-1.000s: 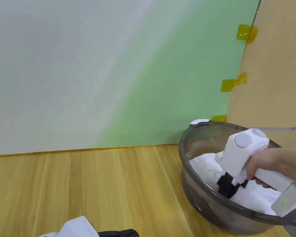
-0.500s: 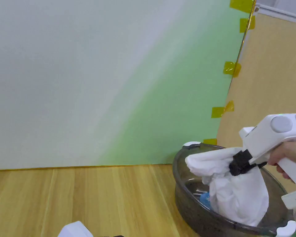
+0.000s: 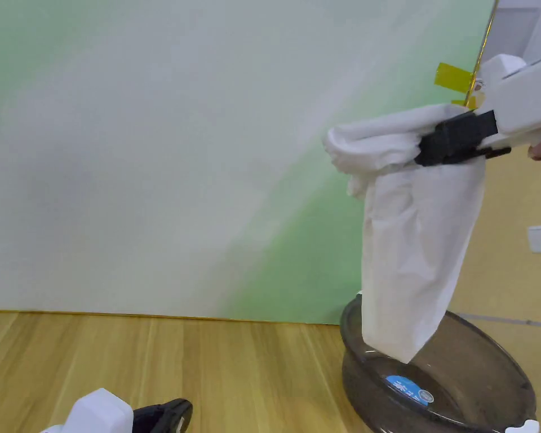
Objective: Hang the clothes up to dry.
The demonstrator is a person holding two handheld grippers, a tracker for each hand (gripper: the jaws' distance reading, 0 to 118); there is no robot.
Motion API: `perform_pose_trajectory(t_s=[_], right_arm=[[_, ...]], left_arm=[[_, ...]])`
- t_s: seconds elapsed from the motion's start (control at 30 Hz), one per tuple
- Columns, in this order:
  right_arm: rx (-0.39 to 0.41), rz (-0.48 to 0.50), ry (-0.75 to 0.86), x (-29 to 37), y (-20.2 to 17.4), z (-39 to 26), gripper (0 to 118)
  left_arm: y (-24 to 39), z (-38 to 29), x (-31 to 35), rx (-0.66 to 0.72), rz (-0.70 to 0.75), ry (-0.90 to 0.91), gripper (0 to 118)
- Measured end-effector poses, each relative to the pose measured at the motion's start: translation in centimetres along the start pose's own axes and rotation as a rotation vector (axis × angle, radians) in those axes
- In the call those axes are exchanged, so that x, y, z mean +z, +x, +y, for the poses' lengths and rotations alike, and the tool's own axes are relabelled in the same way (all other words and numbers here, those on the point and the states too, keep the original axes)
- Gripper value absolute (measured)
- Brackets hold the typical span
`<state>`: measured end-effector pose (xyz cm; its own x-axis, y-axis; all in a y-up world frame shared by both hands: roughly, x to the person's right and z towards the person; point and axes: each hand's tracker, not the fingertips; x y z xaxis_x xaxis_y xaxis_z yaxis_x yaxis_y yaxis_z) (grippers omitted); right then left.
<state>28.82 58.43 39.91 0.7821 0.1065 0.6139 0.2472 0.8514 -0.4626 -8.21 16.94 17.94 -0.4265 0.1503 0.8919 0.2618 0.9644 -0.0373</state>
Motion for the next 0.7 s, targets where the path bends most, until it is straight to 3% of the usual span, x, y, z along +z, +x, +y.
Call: perform_pose_trajectory(t_s=[0.13,0.3,0.4,0.5,0.7], right_arm=[[0.027,0.088,0.126,0.3,-6.4,4.6,15],[0.084,0.231,0.177,-2.5,-15.6,8.6,15],[0.093,0.310,0.193,-5.7,-21.2,9.8,15],[0.087,0.413,0.172,-9.9,-26.9,9.9,15],[0.085,0.494,0.079,-18.1,-38.5,5.5,15]], left_arm=[[0.9,-1.3,3.6,0.058,0.111,0.050,3],[1.5,-2.9,7.3,0.019,0.282,0.079,3],[2.0,-3.5,9.6,0.053,0.315,0.105,3],[2.2,-4.2,11.1,0.069,0.390,0.126,3],[2.3,-5.2,13.1,0.082,0.477,0.150,3]])
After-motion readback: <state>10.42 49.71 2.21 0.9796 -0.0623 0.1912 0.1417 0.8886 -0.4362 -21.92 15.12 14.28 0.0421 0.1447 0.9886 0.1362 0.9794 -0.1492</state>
